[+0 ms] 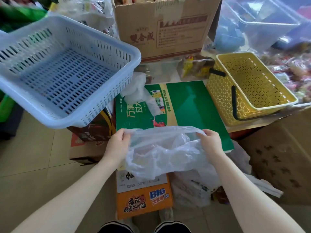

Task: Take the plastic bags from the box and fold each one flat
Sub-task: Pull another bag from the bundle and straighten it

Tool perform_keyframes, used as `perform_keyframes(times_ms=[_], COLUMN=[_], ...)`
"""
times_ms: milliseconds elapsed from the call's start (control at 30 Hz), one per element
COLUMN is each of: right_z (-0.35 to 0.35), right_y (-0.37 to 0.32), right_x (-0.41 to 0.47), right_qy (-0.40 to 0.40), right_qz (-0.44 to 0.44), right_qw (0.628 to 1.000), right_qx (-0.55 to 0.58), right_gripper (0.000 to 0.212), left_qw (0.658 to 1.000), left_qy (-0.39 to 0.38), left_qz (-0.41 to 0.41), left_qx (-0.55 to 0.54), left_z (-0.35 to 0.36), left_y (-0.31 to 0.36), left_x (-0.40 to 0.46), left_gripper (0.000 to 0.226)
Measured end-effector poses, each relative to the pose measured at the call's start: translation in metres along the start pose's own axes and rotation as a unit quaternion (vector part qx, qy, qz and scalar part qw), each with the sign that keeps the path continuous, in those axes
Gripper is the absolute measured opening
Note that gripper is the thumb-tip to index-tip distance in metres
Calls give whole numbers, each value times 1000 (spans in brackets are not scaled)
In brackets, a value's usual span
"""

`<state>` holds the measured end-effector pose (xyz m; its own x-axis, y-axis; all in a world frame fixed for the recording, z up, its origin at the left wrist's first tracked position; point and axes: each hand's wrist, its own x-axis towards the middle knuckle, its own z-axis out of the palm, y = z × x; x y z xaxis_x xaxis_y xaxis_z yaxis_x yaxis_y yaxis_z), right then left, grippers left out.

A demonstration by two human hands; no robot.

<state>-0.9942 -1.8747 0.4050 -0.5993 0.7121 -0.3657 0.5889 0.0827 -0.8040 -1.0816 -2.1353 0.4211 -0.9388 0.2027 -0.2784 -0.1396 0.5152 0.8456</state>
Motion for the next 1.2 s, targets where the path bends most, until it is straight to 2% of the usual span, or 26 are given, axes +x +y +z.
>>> perform_keyframes(times_ms=[67,133,200,233,267,300,367,400,467,567,667,733,833,900,1000,1067,1133,1200], right_z=[-8,-12,-9,-7,-4,-1,3,5,6,3,-6,-13,-18,-17,-10,-3,5,11], right_y=[2,1,-6,-12,-18,-24,-33,-37,-40,-41,-31,-23,-12,-7,-1,0,-2,-15], right_x=[1,-1,-9,-15,-20,-25,-31,-33,-36,-37,-34,-35,-36,-36,-30,-22,-22,-36], right_qy=[8,-37,-98,-130,-168,-207,-291,-330,-377,-351,-352,-409,-456,-436,-271,-175,-118,-72], right_qz=[32,40,31,33,41,47,50,42,11,-60,-112,-65,-3,-12,11,-8,-89,-212], right_qw=[999,998,995,991,984,975,952,939,923,934,926,907,889,900,959,985,978,964], right_qx=[10,17,16,27,49,70,85,82,76,29,-82,-73,-35,14,86,-6,-145,-142], right_gripper=[14,13,14,13,12,12,17,19,13,21,23,23,26,20,17,23,35,29], left_qw=[994,977,950,940,934,932,927,923,931,960,982,989,977,959,934,937,944,948], left_qy=[-16,-24,45,71,61,19,-98,-140,-179,-145,-117,-116,-108,-112,-155,-162,-146,-126], left_qz=[-22,-17,107,182,241,283,303,299,267,224,145,74,-16,-63,-106,-107,-98,-92], left_qx=[104,211,290,282,257,227,195,197,173,88,23,-57,-183,-251,-305,-289,-279,-276], left_z=[-9,-12,-6,-2,4,10,25,33,41,39,30,24,16,10,3,2,5,7], left_y=[-15,-22,-14,-4,7,18,33,36,35,32,26,23,18,14,9,8,8,9], left_x=[1,-1,-6,-11,-16,-21,-28,-29,-30,-30,-28,-27,-24,-21,-20,-22,-22,-22], left_gripper=[19,28,40,45,49,56,68,67,49,9,16,21,25,26,28,28,28,28])
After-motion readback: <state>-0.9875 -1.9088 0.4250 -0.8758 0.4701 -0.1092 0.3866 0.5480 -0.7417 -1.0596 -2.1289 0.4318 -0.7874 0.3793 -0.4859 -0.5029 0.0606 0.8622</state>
